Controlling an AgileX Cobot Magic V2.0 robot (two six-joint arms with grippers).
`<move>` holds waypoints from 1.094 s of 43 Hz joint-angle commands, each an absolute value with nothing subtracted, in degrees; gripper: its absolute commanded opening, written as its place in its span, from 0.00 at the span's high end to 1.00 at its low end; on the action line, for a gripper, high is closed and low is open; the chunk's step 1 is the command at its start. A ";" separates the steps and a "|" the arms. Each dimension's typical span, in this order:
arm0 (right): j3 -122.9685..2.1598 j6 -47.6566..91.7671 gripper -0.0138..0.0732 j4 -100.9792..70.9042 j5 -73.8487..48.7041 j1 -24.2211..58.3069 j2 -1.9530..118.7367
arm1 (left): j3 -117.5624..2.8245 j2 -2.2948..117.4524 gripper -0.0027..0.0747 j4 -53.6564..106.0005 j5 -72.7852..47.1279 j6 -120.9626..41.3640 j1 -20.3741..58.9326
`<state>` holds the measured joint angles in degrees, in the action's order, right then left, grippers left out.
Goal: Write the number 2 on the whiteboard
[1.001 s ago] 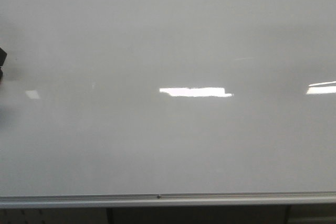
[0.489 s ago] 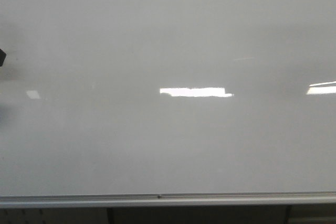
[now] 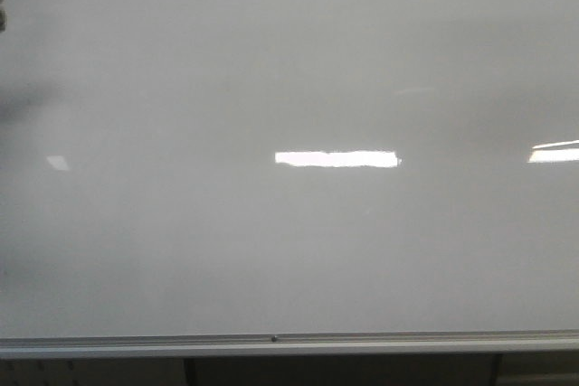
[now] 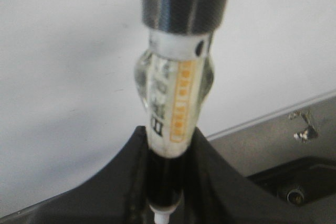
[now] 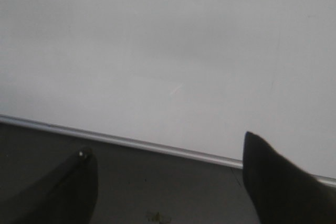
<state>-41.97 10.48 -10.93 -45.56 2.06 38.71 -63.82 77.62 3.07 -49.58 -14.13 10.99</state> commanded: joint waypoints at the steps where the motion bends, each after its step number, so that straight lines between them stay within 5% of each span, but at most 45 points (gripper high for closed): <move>1: -46.65 14.83 0.16 -12.14 -47.25 1.80 42.07 | -68.15 74.46 0.95 3.60 -55.27 -20.04 14.96; 12: -53.99 30.91 0.16 -21.91 -54.47 5.03 50.82 | -70.71 74.23 0.95 3.60 -63.05 -30.00 28.12; 26: -64.18 46.99 0.16 -26.91 -59.02 21.42 61.43 | -70.81 74.23 0.95 8.10 -62.05 -36.61 41.73; 47: -75.35 51.15 0.16 -26.98 -54.87 40.46 74.81 | -70.81 74.23 0.95 8.73 -59.55 -37.02 46.82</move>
<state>-72.39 50.48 -24.96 -58.09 38.98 74.55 -68.87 76.03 7.63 -61.91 -37.26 46.36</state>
